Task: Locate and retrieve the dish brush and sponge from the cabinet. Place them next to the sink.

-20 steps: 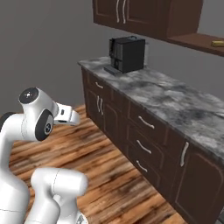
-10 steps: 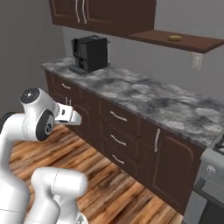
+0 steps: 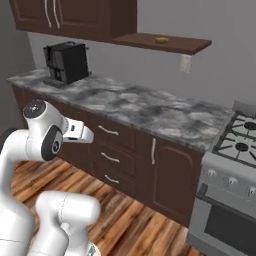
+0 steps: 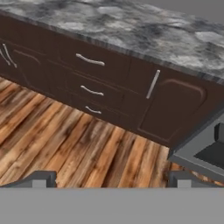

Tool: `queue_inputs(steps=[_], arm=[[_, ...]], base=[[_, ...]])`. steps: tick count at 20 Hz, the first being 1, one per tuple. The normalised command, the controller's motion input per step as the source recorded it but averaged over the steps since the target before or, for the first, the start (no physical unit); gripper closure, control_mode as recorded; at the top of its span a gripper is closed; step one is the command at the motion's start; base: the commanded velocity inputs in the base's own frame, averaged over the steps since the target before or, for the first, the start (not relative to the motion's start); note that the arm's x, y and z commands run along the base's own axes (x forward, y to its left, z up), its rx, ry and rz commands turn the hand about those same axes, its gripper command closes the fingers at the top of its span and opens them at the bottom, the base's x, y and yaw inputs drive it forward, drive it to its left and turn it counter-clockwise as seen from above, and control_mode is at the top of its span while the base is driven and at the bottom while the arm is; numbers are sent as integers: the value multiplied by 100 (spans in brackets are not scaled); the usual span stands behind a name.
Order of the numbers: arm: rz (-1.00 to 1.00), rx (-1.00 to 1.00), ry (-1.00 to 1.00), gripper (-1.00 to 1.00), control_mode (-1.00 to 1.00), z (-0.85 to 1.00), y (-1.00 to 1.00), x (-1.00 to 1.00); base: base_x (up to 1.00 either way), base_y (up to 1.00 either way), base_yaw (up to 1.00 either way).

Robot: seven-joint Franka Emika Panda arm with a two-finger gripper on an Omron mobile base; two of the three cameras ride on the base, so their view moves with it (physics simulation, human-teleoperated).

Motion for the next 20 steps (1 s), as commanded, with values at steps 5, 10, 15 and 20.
queue_inputs(steps=[5, 10, 15, 20], arm=[[0, 0, 0, -100, 100, 0, 0, 0], [0, 0, 0, -100, 100, 0, 0, 0], [0, 0, 0, -100, 100, 0, 0, 0], [0, 0, 0, -100, 100, 0, 0, 0]], base=[[0, -20, -43], [2, -17, -40], [7, 47, -14], [27, 76, -5]])
